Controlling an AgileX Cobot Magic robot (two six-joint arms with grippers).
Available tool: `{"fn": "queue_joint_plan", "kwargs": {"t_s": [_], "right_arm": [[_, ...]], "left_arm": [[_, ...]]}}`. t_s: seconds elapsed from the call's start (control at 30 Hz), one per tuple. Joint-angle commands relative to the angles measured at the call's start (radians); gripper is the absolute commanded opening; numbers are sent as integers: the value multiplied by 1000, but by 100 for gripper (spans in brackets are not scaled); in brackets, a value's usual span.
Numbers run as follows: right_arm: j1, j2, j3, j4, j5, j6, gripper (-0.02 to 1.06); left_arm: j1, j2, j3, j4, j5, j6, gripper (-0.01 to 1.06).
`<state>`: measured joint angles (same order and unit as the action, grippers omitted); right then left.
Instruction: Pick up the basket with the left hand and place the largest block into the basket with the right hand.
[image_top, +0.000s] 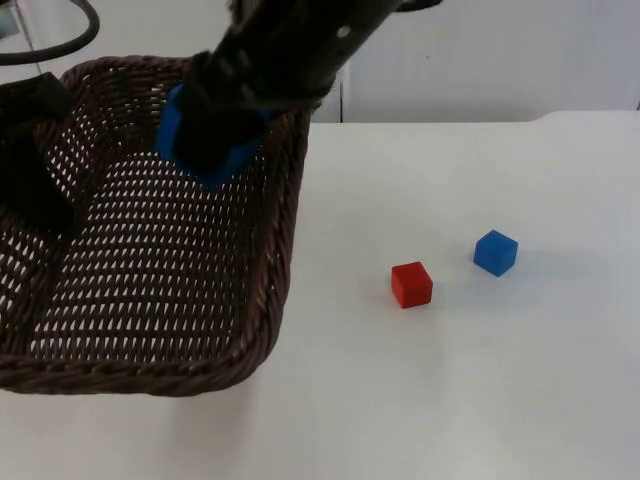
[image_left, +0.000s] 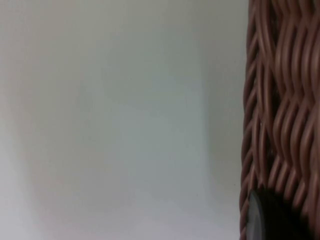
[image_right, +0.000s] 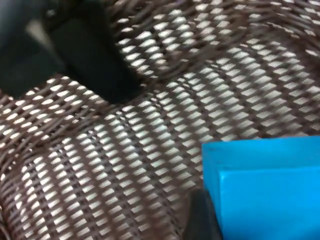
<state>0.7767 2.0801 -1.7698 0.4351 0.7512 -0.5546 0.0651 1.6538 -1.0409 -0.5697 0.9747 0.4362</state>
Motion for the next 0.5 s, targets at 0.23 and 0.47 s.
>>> {"fn": "queue_joint_plan", "kwargs": {"t_s": [0.23,0.47], "right_arm": [[14,32,-7,13,-38,-19,19],[14,32,-7,16,-44,9,66]], "left_arm": [[4,-19,1,-16,6,4,0],[4,-19,1,-16,6,4,0]]}}
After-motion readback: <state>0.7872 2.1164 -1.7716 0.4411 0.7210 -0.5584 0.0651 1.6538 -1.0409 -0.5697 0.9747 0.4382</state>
